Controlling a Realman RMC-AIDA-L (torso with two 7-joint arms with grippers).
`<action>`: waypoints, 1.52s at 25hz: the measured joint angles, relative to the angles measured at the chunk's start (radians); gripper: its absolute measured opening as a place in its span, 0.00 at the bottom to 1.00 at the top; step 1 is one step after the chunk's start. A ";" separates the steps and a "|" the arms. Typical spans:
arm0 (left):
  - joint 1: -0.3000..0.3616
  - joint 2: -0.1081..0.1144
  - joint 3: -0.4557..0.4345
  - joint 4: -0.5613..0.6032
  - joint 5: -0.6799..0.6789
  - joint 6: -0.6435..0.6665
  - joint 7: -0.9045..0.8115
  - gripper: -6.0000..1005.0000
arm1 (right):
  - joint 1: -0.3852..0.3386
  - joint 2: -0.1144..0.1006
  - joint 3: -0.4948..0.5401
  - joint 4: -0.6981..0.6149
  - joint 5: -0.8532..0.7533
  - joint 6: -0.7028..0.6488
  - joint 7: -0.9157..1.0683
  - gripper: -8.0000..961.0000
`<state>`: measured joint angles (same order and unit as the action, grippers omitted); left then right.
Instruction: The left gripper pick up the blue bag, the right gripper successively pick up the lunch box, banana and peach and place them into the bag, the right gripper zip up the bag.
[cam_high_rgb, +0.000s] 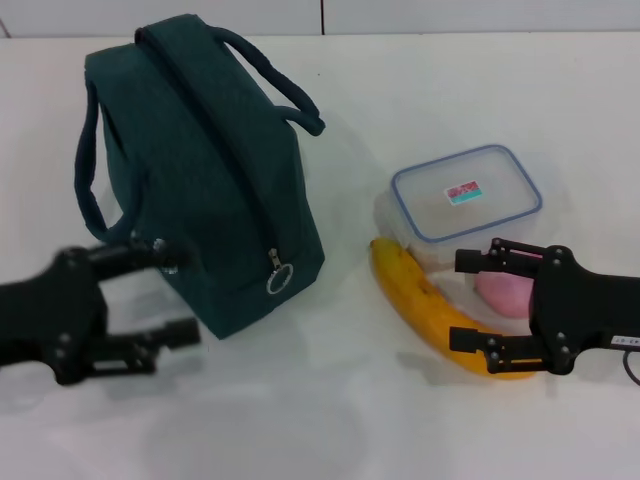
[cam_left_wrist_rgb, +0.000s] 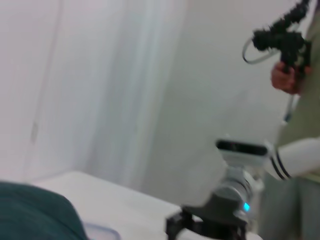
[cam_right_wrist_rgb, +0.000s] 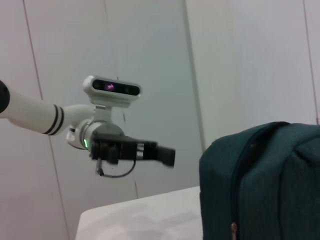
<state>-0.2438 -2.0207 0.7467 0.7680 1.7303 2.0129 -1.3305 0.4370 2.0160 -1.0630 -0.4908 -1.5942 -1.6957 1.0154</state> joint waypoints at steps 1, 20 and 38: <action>-0.001 0.002 -0.032 0.001 -0.007 0.004 -0.006 0.86 | -0.004 -0.001 0.004 0.000 0.002 0.002 0.000 0.86; -0.163 0.093 -0.315 0.168 0.058 -0.280 -0.552 0.87 | -0.016 0.000 0.014 0.038 0.054 0.073 -0.040 0.86; -0.196 0.087 -0.081 0.629 0.302 -0.217 -1.249 0.86 | -0.026 -0.002 0.014 0.052 0.081 0.100 -0.056 0.86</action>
<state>-0.4399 -1.9333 0.6659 1.3973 2.0320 1.7960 -2.5798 0.4114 2.0143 -1.0491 -0.4384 -1.5127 -1.5954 0.9591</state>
